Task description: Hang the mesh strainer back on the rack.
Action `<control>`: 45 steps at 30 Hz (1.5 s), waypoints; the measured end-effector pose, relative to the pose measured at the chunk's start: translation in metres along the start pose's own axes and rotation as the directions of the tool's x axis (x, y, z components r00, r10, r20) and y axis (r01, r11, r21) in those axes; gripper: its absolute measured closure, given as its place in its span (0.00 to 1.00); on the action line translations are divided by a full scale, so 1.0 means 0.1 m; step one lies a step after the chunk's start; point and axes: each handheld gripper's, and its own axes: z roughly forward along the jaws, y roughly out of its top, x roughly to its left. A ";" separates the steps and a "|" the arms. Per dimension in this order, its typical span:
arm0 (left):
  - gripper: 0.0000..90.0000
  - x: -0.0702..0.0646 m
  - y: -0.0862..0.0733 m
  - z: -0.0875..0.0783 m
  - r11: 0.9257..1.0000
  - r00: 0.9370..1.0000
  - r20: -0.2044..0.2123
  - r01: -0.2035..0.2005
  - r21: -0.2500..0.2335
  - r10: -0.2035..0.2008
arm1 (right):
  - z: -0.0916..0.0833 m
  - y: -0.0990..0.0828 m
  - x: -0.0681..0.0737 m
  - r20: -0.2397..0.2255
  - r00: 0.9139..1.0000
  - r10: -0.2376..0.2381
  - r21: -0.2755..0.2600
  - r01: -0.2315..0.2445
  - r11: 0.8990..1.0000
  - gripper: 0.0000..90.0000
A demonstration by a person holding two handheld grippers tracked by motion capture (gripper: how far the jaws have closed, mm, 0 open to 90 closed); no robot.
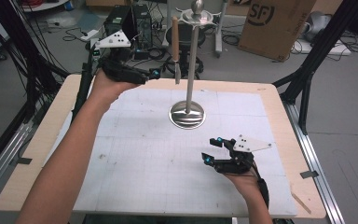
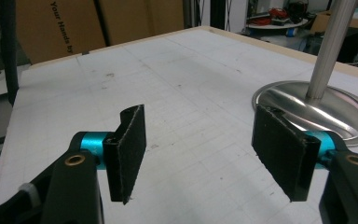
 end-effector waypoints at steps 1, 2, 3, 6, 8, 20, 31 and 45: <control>0.22 0.00 -0.02 -0.02 1.000 1.000 0.000 0.000 -0.004 0.000 | 0.00 0.00 0.00 0.001 1.000 0.002 0.001 -0.002 1.000 0.38; 0.21 -0.01 -0.05 -0.05 1.000 1.000 -0.001 0.002 -0.009 -0.002 | 0.00 0.00 0.00 0.001 1.000 0.006 0.000 -0.006 1.000 0.38; 0.21 0.00 -0.08 -0.08 1.000 1.000 0.004 0.008 -0.020 -0.008 | 0.00 0.00 -0.01 0.003 1.000 0.005 -0.002 -0.005 1.000 0.38; 0.20 0.01 -0.20 -0.14 0.999 1.000 0.007 0.019 -0.031 -0.019 | 0.00 0.00 -0.01 0.004 1.000 0.008 -0.001 -0.008 1.000 0.38; 0.20 0.02 -0.28 -0.17 0.999 1.000 0.002 0.021 -0.032 -0.021 | 0.00 0.00 0.00 0.003 1.000 0.012 0.002 -0.012 1.000 0.38; 0.18 0.03 -0.70 -0.43 1.000 0.998 -0.062 0.008 -0.025 -0.010 | 0.03 -0.02 0.00 0.005 1.000 0.014 0.007 -0.014 1.000 0.38; 0.17 -0.03 -1.04 -0.59 1.000 0.994 -0.108 -0.011 0.014 0.013 | 0.05 -0.02 0.00 0.010 1.000 0.011 0.012 -0.011 1.000 0.38; 0.16 -0.15 -1.41 -0.64 0.998 0.994 -0.108 -0.009 0.055 0.015 | 0.06 -0.04 0.00 0.008 1.000 0.016 0.031 -0.016 0.999 0.38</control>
